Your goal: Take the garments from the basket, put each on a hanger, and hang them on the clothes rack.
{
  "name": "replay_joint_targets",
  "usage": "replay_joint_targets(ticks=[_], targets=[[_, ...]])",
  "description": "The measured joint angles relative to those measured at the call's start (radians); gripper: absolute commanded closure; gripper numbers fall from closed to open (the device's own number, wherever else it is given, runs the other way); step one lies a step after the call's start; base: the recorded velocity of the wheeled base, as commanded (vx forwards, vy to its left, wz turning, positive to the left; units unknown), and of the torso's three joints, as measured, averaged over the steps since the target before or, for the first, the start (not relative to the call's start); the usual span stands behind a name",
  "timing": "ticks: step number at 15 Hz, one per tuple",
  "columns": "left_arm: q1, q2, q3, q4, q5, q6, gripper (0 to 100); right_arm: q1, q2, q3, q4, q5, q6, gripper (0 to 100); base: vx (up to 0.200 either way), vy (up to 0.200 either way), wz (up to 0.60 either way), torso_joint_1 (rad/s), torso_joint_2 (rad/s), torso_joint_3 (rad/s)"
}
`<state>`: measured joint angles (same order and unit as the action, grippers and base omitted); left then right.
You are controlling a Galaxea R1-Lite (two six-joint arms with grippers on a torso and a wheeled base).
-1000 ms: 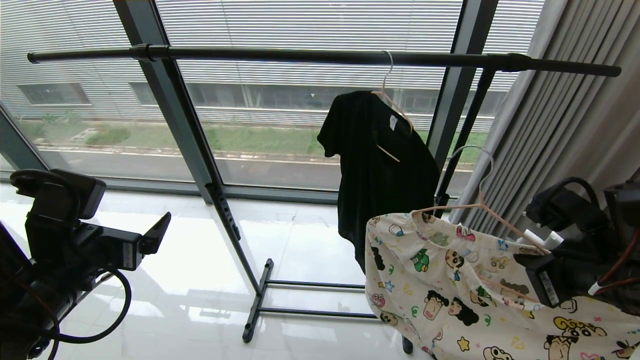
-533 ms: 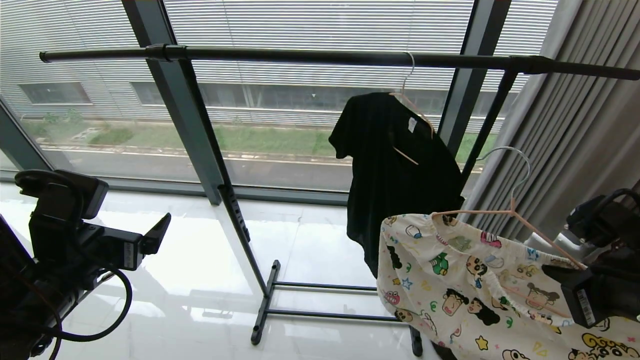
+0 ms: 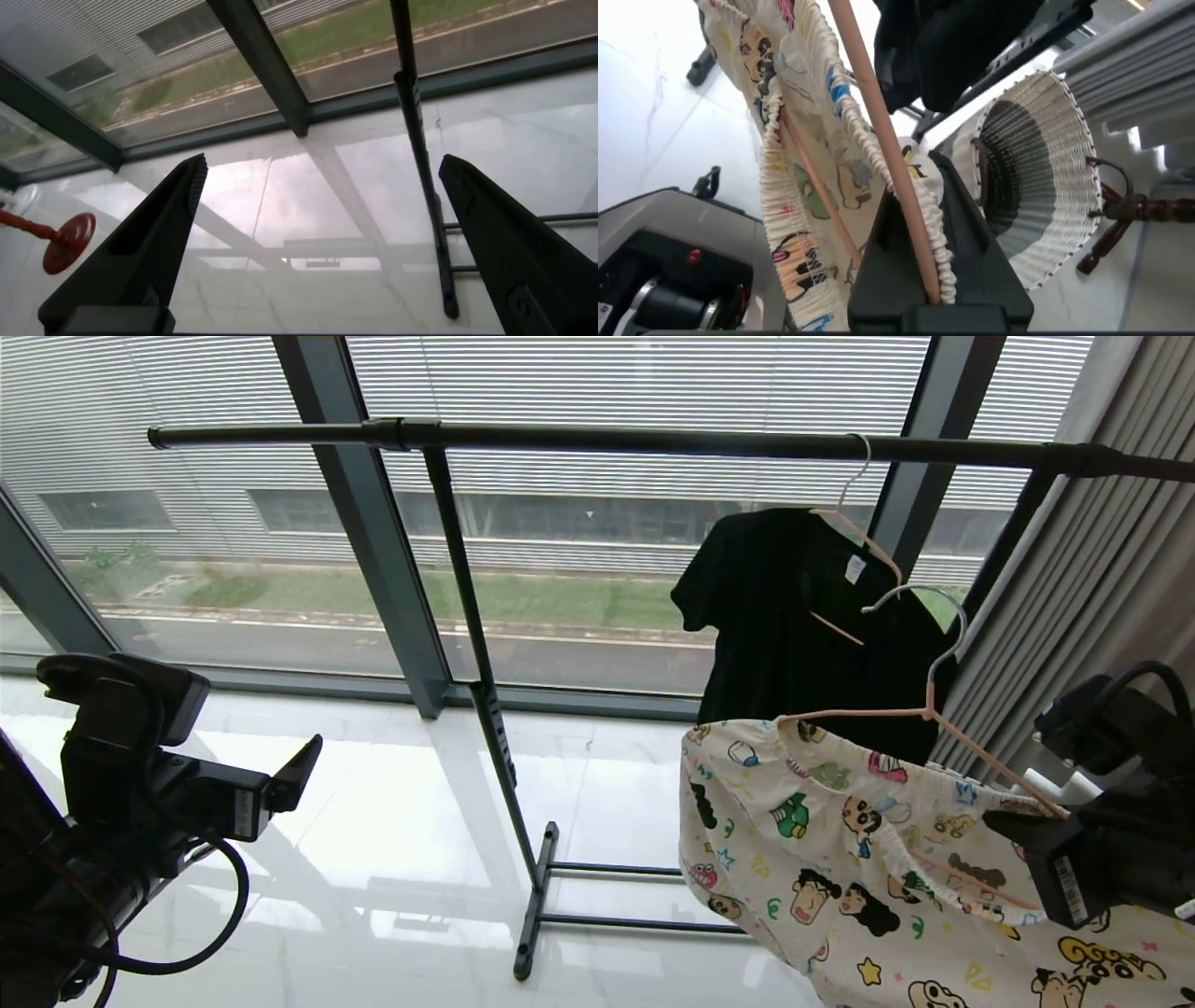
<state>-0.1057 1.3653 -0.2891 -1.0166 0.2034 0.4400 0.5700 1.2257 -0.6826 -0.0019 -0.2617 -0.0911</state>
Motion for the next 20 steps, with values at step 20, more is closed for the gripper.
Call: replay_joint_targets(ticks=[20], targets=[[-0.086, -0.016, -0.003, -0.001, 0.000, 0.002, 0, -0.049, 0.380, -0.579, 0.001, -0.113, 0.104, 100, 0.080, 0.000, 0.00, 0.001, 0.00, 0.000]])
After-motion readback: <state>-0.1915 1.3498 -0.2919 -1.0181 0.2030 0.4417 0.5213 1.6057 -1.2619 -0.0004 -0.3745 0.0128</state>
